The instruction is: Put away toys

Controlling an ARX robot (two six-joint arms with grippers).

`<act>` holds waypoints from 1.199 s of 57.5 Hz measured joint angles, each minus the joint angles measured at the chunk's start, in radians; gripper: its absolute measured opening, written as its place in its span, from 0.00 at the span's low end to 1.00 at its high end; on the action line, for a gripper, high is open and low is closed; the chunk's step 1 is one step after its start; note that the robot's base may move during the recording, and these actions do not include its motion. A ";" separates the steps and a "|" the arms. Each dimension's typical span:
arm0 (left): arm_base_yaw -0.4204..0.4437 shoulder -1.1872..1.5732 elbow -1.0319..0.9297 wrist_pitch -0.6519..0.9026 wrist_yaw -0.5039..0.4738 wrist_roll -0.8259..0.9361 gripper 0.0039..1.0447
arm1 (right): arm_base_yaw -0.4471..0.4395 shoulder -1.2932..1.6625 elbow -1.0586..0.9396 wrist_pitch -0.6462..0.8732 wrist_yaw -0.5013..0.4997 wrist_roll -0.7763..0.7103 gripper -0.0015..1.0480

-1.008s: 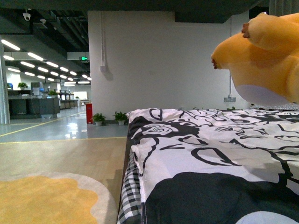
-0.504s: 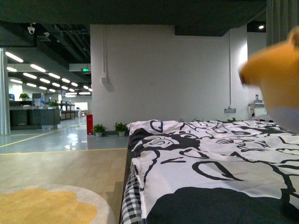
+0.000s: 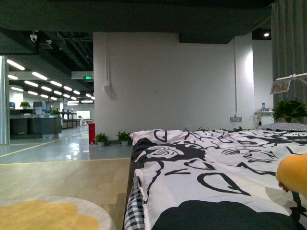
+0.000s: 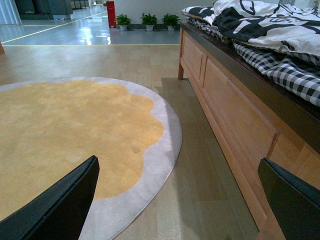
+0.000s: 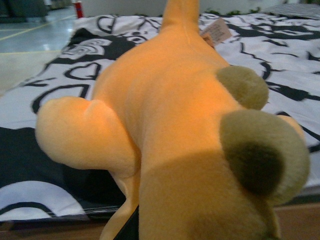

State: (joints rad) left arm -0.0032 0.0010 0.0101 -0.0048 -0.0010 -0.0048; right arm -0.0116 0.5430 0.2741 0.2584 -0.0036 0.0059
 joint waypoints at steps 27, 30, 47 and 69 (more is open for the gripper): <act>0.000 0.000 0.000 0.000 0.000 0.000 0.94 | 0.008 -0.163 -0.158 0.012 0.005 -0.001 0.10; 0.000 0.000 0.000 0.000 0.000 0.000 0.94 | 0.008 -0.178 -0.168 0.007 0.005 -0.001 0.10; 0.000 0.000 0.000 0.000 0.000 0.000 0.94 | 0.008 -0.260 -0.208 -0.034 0.005 -0.001 0.10; 0.000 0.000 0.000 0.000 0.000 0.000 0.94 | 0.008 -0.356 -0.260 -0.071 0.006 -0.003 0.10</act>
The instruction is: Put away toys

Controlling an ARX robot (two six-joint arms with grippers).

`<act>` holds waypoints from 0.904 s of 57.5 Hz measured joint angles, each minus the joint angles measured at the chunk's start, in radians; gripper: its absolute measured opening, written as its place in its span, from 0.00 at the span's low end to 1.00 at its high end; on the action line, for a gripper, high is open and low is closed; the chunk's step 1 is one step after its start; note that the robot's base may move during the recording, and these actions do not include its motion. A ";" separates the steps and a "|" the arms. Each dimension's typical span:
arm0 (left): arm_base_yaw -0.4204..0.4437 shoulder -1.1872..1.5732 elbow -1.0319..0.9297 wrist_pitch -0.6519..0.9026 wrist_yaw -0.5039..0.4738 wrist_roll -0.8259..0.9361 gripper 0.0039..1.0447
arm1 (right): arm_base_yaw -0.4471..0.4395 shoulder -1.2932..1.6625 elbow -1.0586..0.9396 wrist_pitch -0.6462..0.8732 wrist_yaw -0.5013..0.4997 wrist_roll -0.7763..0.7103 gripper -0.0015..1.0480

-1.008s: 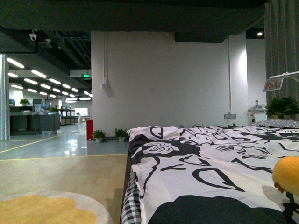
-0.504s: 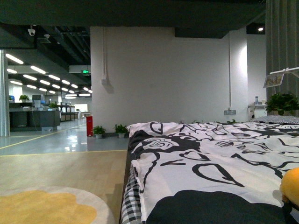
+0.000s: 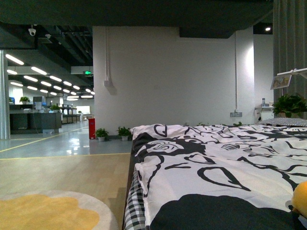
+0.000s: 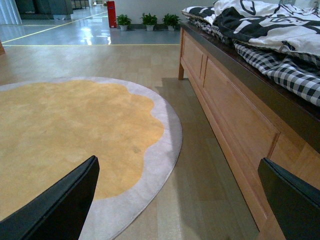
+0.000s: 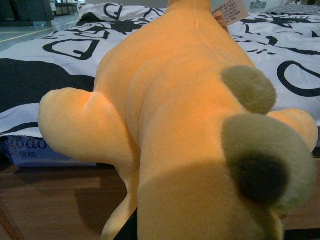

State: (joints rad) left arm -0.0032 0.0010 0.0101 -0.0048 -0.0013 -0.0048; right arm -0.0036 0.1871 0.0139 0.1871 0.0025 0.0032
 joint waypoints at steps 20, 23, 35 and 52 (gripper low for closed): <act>0.000 0.000 0.000 0.000 0.001 0.000 0.94 | 0.000 -0.177 0.000 -0.185 0.000 0.000 0.10; 0.000 0.000 0.000 0.000 0.001 0.000 0.94 | 0.000 -0.178 0.000 -0.185 0.000 0.000 0.10; 0.000 0.000 0.000 0.000 0.001 0.000 0.94 | 0.000 -0.178 0.000 -0.186 0.000 0.000 0.10; 0.001 0.000 0.000 0.000 -0.005 0.000 0.94 | 0.005 -0.178 0.000 -0.188 -0.016 0.000 0.10</act>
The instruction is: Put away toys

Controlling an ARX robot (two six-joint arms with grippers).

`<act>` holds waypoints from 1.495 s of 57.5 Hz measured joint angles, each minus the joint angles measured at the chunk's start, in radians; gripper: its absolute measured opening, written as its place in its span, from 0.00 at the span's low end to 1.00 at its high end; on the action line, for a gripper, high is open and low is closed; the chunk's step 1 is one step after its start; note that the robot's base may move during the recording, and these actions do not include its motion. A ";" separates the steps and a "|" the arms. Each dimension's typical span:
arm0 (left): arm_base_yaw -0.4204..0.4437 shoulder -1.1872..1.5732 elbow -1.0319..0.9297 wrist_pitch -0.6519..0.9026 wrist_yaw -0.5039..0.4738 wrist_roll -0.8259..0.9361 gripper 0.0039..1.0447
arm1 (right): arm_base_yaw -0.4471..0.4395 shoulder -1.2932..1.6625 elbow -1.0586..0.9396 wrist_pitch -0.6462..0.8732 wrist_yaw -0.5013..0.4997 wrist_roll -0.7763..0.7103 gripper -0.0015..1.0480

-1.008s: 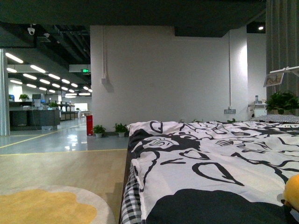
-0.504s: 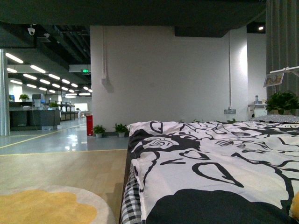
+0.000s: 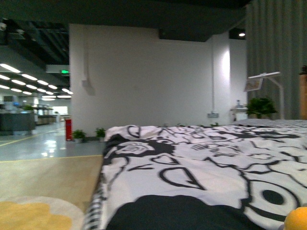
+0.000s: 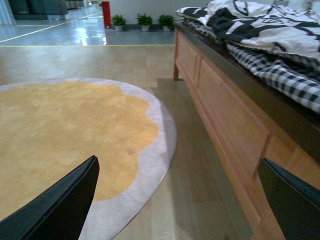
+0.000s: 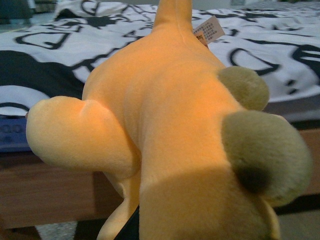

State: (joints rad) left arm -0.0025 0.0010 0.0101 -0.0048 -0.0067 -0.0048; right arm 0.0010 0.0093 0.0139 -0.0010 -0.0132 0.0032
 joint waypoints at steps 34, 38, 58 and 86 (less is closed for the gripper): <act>0.000 0.000 0.000 0.000 0.007 0.000 0.94 | 0.000 -0.002 0.000 -0.001 0.017 0.000 0.10; 0.000 0.000 0.000 0.000 0.003 0.000 0.94 | 0.000 -0.002 0.000 -0.001 0.014 0.000 0.10; 0.000 0.000 0.000 0.001 0.007 0.000 0.94 | 0.000 -0.002 0.000 -0.001 0.014 0.000 0.10; -0.001 0.000 0.000 0.001 0.010 0.000 0.94 | -0.002 -0.003 0.000 -0.001 0.025 0.000 0.10</act>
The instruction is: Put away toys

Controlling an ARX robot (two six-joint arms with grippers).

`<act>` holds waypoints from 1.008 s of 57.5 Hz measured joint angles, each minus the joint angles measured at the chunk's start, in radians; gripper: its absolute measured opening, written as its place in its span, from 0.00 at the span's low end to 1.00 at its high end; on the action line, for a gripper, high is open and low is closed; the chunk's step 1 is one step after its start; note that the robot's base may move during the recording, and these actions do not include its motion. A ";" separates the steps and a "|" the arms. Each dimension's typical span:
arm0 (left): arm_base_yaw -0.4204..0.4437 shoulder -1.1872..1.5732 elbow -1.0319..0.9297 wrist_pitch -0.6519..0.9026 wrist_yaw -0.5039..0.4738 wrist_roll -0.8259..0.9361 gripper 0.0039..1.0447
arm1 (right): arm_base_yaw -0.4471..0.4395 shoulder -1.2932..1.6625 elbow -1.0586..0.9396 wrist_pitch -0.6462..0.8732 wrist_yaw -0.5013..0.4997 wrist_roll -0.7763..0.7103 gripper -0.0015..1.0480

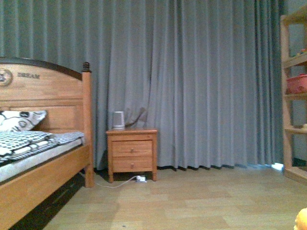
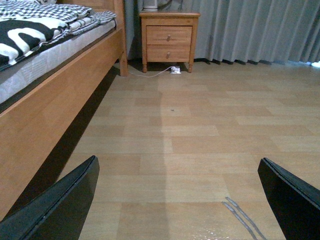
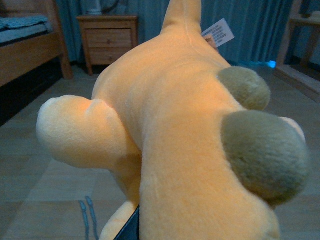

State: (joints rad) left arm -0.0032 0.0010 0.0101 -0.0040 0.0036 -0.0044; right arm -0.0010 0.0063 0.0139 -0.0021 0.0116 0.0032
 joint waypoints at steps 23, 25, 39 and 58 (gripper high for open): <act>0.000 0.000 0.000 0.000 -0.004 0.000 0.94 | 0.000 0.000 0.000 0.000 -0.015 0.000 0.10; 0.000 0.000 0.000 0.000 -0.004 0.000 0.94 | 0.000 0.000 0.000 0.000 -0.015 0.000 0.10; 0.000 0.000 0.000 0.000 -0.004 0.000 0.94 | 0.000 0.000 0.000 0.000 -0.014 0.000 0.10; 0.000 0.000 0.000 0.000 -0.004 0.000 0.94 | 0.000 0.000 0.000 0.000 -0.014 0.000 0.10</act>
State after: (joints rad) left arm -0.0032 0.0010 0.0101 -0.0040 -0.0002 -0.0044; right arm -0.0010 0.0067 0.0139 -0.0021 -0.0029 0.0032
